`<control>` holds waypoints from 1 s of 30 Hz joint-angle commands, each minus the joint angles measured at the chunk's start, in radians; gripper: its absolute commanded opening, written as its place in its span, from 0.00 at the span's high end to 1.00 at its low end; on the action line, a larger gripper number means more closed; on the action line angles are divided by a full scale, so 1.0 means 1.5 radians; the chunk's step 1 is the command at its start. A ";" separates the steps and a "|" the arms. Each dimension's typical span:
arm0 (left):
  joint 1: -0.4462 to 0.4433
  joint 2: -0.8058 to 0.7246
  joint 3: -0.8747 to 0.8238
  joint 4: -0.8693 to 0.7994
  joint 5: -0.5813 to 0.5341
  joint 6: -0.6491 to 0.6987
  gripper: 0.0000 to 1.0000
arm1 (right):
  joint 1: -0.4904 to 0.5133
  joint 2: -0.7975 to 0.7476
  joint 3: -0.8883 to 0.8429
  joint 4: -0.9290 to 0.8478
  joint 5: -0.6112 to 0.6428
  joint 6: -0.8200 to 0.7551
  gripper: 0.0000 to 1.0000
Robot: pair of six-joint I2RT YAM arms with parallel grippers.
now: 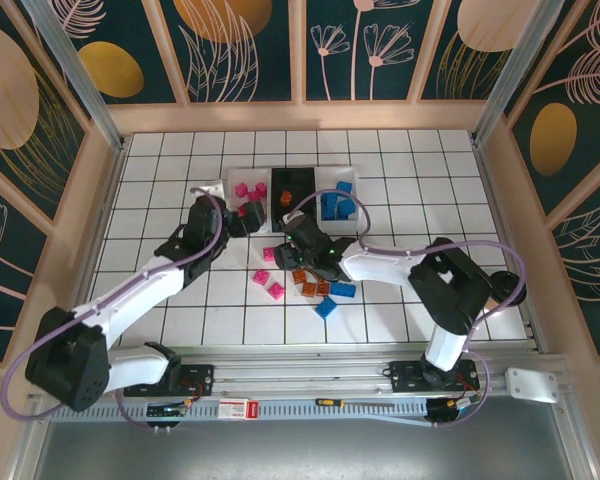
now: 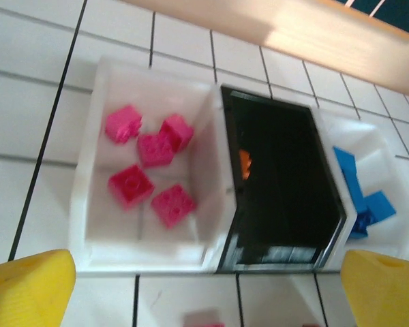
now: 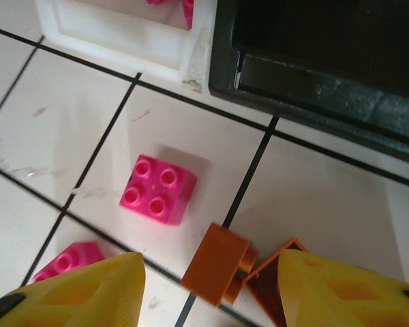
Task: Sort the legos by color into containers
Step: Pick up the lego from the center of the table.
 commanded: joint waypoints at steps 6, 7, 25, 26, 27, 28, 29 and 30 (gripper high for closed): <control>-0.005 -0.130 -0.097 -0.026 -0.008 -0.043 0.01 | 0.044 0.074 0.065 -0.062 0.132 -0.013 0.51; -0.004 -0.135 -0.100 -0.029 -0.009 -0.043 0.01 | 0.049 0.084 0.075 -0.073 0.149 -0.015 0.53; -0.005 -0.142 -0.122 -0.029 0.002 -0.041 0.01 | 0.073 0.050 0.051 -0.043 0.204 -0.037 0.83; -0.005 -0.145 -0.123 -0.030 0.004 -0.040 0.01 | 0.073 0.031 0.039 -0.032 0.197 -0.038 0.84; -0.005 -0.149 -0.125 -0.033 0.007 -0.040 0.01 | 0.073 0.008 0.024 -0.018 0.190 -0.037 0.84; -0.005 -0.152 -0.128 -0.035 0.010 -0.040 0.01 | 0.073 -0.016 0.011 -0.005 0.180 -0.038 0.85; -0.004 -0.156 -0.130 -0.036 0.013 -0.040 0.01 | 0.072 -0.037 0.002 0.003 0.170 -0.038 0.85; -0.005 -0.161 -0.134 -0.036 0.018 -0.042 0.01 | 0.068 -0.060 -0.008 0.013 0.158 -0.039 0.86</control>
